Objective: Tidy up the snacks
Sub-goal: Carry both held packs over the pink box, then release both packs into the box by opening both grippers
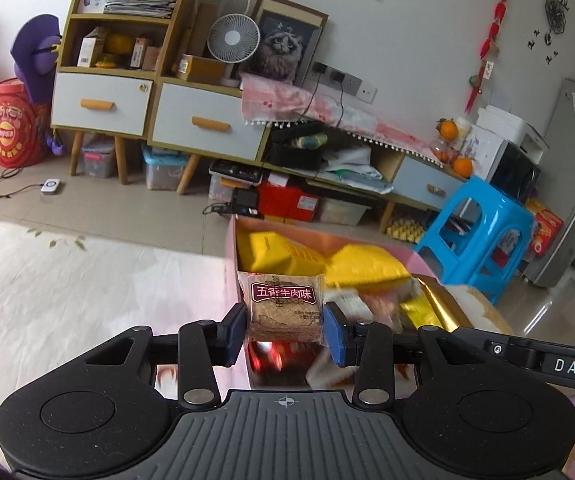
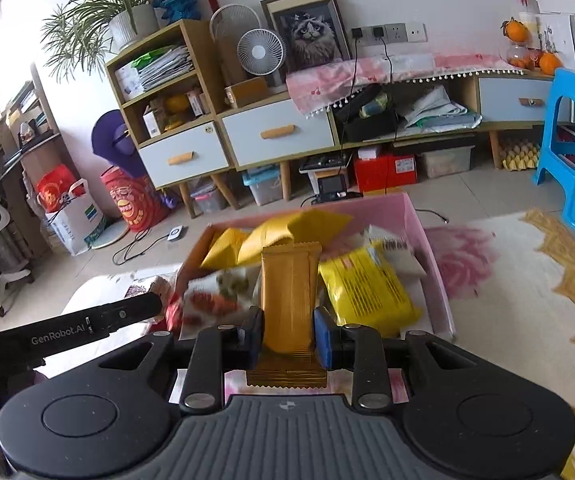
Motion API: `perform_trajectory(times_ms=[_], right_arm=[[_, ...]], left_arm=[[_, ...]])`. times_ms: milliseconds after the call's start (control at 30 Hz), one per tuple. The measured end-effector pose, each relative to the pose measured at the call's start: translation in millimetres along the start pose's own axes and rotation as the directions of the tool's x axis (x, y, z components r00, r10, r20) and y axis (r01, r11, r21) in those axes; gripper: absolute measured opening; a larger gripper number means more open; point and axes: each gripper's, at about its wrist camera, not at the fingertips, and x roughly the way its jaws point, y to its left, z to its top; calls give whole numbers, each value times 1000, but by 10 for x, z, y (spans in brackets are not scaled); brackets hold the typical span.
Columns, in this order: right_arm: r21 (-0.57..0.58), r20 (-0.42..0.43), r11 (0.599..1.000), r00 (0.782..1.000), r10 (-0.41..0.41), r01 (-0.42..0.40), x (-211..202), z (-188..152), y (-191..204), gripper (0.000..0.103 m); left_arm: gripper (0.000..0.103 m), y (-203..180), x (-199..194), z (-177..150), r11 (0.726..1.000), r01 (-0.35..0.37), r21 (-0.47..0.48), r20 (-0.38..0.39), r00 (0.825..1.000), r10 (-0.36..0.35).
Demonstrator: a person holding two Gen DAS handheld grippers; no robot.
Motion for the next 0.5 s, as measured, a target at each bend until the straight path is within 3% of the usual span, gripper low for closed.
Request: perform_trajectory(times_ms=[267, 500], right_arm=[[69, 25, 996, 998, -56, 54, 235, 89, -76, 20], [78, 27, 994, 997, -75, 72, 324, 49, -85, 20]], left_arm=[[39, 32, 350, 158, 999, 34, -41, -29, 999, -35], [39, -49, 489, 178, 1000, 25, 4, -67, 997, -24]])
